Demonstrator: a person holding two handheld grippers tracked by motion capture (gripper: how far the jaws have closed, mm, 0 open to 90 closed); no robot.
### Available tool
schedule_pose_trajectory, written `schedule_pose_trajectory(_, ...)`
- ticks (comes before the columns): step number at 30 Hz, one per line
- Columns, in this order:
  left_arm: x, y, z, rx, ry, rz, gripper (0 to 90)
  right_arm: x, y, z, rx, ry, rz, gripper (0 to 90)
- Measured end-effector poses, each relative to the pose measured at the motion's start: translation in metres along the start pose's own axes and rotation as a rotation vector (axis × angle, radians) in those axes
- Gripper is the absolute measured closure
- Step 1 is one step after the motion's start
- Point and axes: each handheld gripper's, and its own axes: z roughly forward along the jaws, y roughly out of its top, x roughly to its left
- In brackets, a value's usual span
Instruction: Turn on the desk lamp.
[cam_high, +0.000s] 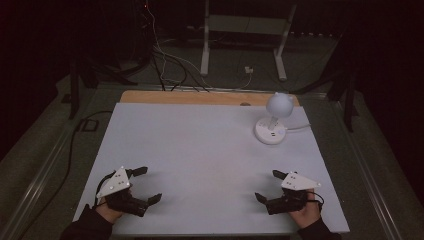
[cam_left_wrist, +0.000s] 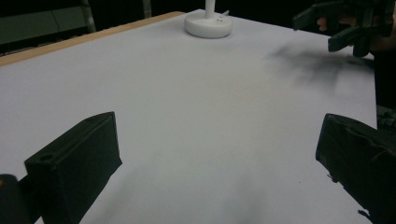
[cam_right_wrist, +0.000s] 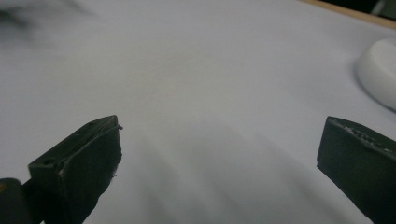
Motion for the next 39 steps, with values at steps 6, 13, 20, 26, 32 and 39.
schedule_pose_trajectory(6,-0.001,-0.001,-0.002,-0.002,0.001,-0.003,0.4,0.007,0.001,0.0,0.019,-0.004,-0.023,0.0)
schedule_pose_trajectory(13,-0.003,0.0,-0.003,-0.013,-0.019,0.0,0.3,0.015,0.01,-0.001,0.033,0.016,-0.023,0.0)
schedule_pose_trajectory(20,-0.004,0.0,-0.002,-0.007,-0.023,0.007,0.3,0.023,0.018,-0.001,0.037,0.037,-0.038,0.0)
schedule_pose_trajectory(26,-0.004,-0.001,-0.002,-0.002,-0.024,0.004,0.3,0.024,0.027,-0.004,0.044,0.043,-0.015,0.0)
schedule_pose_trajectory(32,-0.004,-0.001,-0.002,-0.006,-0.023,-0.001,0.4,0.022,0.038,-0.006,0.037,0.043,-0.008,0.0)
schedule_pose_trajectory(39,-0.004,-0.001,-0.002,-0.008,-0.02,-0.001,0.4,0.017,0.049,-0.006,0.033,0.035,-0.004,0.0)
